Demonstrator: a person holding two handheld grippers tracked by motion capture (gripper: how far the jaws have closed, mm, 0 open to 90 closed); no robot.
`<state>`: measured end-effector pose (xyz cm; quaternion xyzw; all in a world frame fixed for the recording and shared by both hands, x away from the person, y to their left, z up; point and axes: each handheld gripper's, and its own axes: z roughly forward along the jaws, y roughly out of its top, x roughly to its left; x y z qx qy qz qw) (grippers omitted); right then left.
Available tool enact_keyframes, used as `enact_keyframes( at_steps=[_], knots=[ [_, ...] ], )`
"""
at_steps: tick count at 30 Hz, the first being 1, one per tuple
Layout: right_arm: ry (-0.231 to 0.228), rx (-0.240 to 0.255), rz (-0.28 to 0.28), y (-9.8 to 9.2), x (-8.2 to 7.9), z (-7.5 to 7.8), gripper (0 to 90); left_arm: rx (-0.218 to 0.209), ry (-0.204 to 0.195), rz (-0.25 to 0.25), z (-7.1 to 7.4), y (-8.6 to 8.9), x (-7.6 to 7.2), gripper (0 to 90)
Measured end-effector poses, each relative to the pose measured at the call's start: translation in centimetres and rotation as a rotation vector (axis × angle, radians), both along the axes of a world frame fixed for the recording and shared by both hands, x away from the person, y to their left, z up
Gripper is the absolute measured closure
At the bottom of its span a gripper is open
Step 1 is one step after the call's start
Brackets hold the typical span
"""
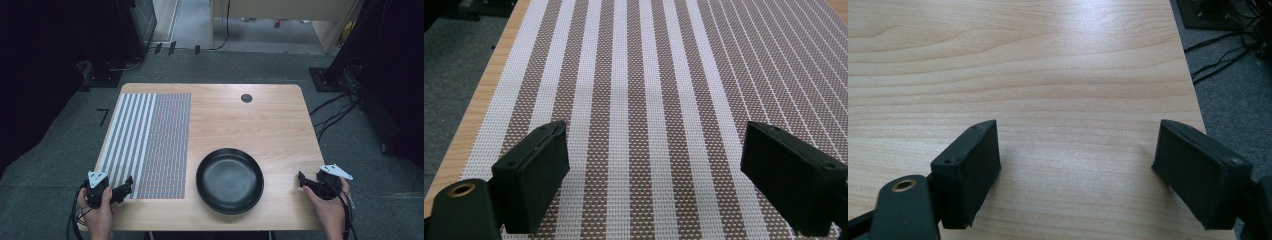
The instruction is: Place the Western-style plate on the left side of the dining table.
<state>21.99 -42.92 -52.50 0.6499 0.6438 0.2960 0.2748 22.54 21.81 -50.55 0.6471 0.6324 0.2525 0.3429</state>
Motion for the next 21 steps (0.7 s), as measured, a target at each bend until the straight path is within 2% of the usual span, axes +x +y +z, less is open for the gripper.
enact_keyframes(
  at_steps=[4,7,16,21],
  knots=[
    [0.002,-0.001,0.002,0.0,0.0,0.0,16.3,-0.001,-0.002,-0.007,0.1,-0.3,0.1,11.9],
    [0.000,0.007,0.000,0.0,0.0,0.0,16.3,-0.016,-0.005,-0.024,0.3,-0.8,0.1,11.9],
    [0.003,0.018,-0.039,-0.3,-0.3,0.3,18.5,-0.024,-0.021,-0.068,0.8,-2.3,0.3,11.9],
    [-0.036,0.034,-0.063,0.1,-0.7,1.0,20.2,-0.031,-0.029,-0.088,1.1,-3.0,0.2,11.9]
  ],
)
